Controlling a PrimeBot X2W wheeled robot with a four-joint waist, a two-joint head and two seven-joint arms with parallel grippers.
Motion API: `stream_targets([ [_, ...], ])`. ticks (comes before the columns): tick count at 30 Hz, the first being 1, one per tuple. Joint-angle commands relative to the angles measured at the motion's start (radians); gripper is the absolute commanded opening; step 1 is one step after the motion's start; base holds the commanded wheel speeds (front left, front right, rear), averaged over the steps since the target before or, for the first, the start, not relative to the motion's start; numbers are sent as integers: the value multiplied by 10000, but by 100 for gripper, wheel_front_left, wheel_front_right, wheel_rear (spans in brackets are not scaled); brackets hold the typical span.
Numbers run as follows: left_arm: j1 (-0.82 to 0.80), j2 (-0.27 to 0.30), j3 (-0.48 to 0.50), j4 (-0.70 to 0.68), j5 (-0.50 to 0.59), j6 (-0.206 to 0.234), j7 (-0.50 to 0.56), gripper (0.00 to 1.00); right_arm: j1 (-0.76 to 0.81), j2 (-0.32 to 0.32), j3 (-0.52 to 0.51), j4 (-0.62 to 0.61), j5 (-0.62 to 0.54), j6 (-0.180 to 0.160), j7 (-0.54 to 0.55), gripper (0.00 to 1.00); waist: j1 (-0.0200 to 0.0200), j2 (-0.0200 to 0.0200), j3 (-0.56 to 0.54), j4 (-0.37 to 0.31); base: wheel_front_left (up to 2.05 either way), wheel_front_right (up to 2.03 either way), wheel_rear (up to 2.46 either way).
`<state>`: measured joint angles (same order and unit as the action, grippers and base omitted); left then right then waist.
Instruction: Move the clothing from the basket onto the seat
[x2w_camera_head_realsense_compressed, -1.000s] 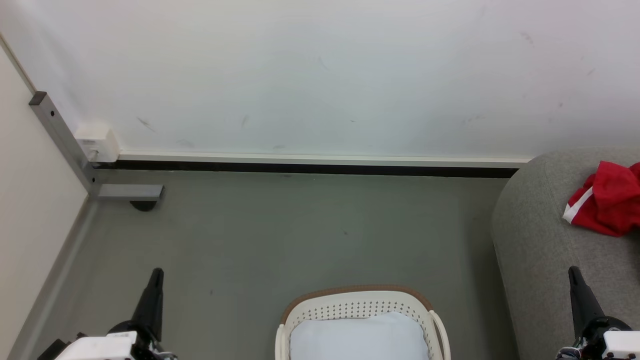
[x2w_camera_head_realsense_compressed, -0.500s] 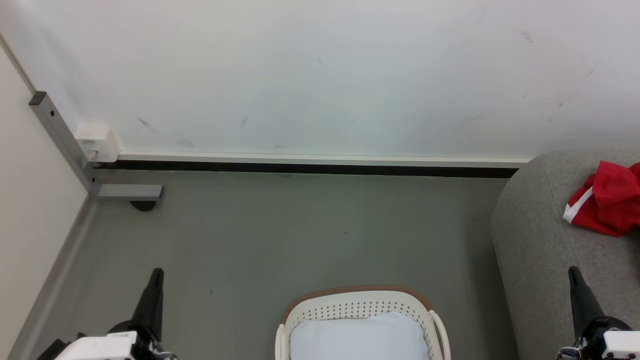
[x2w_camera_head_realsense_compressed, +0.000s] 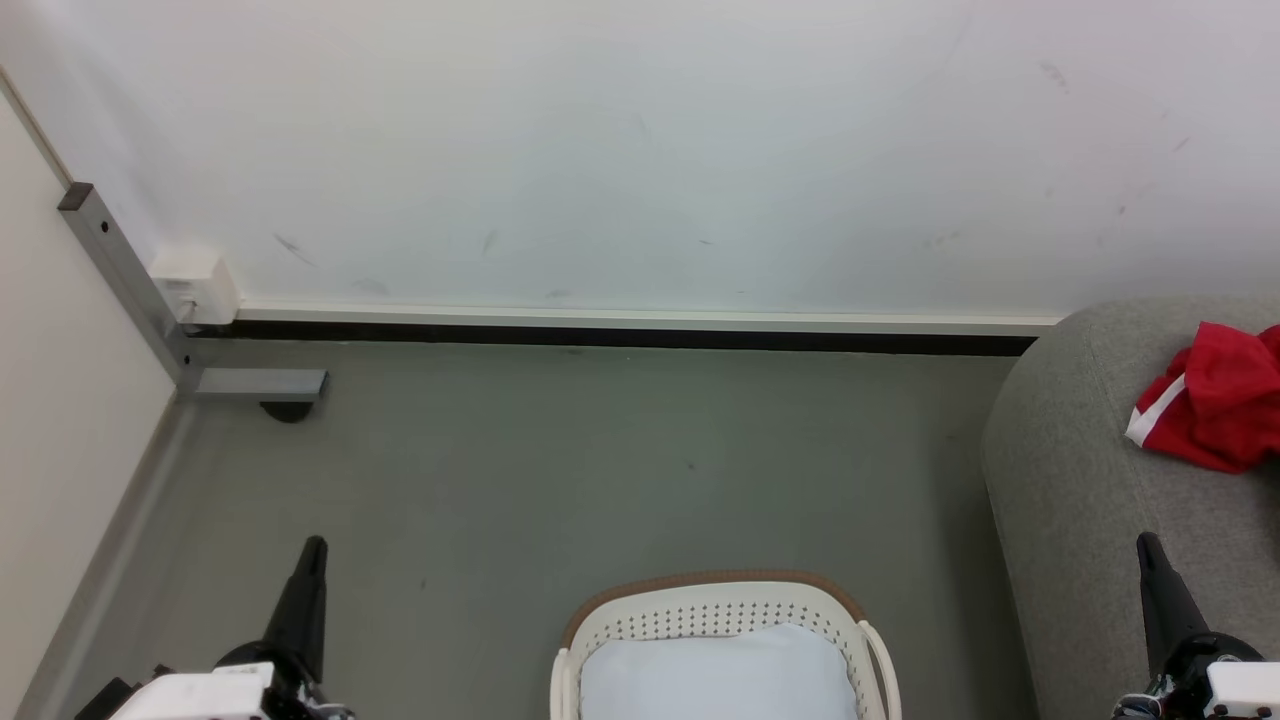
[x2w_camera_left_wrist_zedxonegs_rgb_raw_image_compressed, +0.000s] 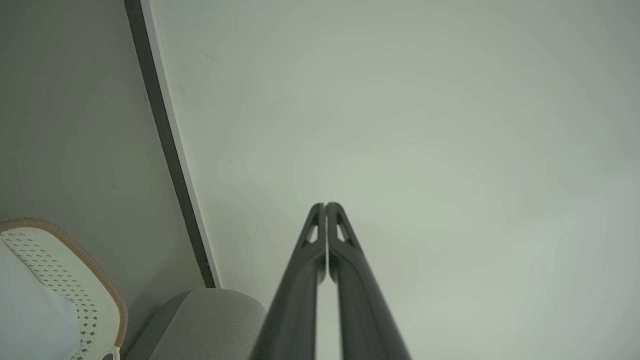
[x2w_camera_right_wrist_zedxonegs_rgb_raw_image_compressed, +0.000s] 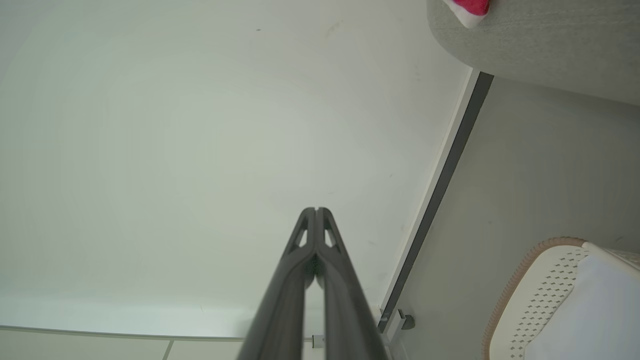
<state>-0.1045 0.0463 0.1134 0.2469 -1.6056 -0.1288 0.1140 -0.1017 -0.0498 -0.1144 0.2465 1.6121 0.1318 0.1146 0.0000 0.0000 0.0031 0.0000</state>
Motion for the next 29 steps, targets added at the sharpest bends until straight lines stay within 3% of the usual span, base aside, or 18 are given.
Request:
stream_targets([
  [1,-83,74,20,-36,-135,-38,40,0,-119,-4,-28,-45,11,-21,28,0,0,0,0,0,0,0,0],
  [29,-83,74,19,-35,-136,-38,39,0,-119,-4,-25,-44,13,-21,26,0,0,0,0,0,0,0,0],
])
